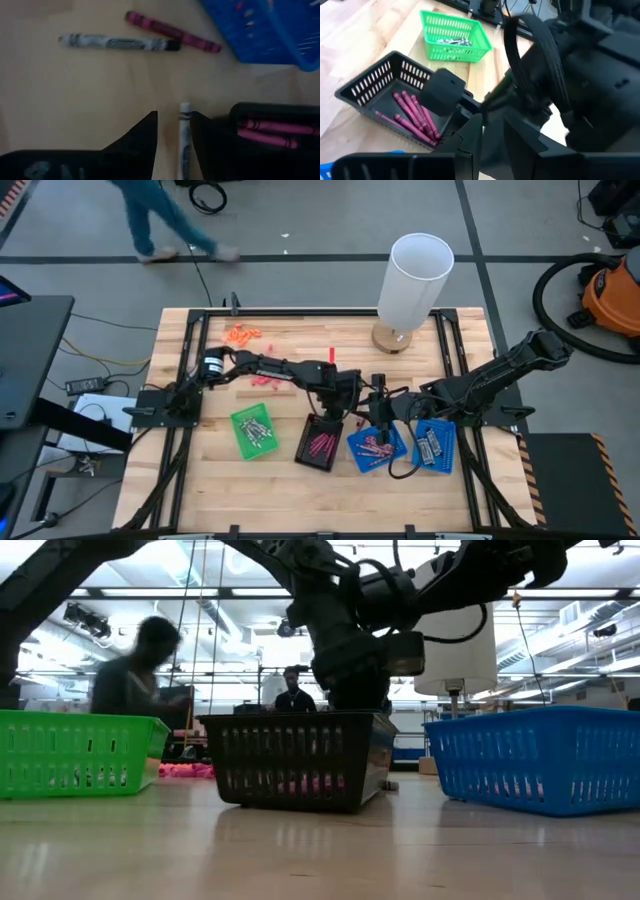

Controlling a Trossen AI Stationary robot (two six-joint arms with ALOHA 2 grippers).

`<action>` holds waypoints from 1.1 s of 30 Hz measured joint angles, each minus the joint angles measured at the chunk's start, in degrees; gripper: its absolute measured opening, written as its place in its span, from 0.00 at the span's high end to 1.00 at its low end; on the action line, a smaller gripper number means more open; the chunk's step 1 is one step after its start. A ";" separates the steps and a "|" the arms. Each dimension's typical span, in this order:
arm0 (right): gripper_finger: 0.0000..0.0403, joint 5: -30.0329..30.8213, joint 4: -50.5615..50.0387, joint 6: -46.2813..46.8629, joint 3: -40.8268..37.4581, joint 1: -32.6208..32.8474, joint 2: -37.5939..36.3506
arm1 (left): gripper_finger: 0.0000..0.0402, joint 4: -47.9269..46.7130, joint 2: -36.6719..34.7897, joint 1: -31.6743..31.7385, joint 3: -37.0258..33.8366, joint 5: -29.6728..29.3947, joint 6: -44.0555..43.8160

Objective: Sort crayons
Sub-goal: Put the white crayon into the green bin

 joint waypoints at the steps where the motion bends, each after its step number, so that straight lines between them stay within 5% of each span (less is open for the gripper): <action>1: 0.78 0.00 -0.13 0.00 0.00 0.00 0.00 | 0.69 0.15 0.00 -0.39 0.00 0.00 0.38; 13: 0.78 -0.25 0.55 0.01 0.01 0.15 0.00 | 0.69 -0.64 -0.02 -2.09 0.02 -5.73 1.25; 33: 0.78 -0.38 0.81 -0.06 0.01 0.33 -0.02 | 0.69 -3.19 1.75 -2.53 -0.02 -5.66 2.54</action>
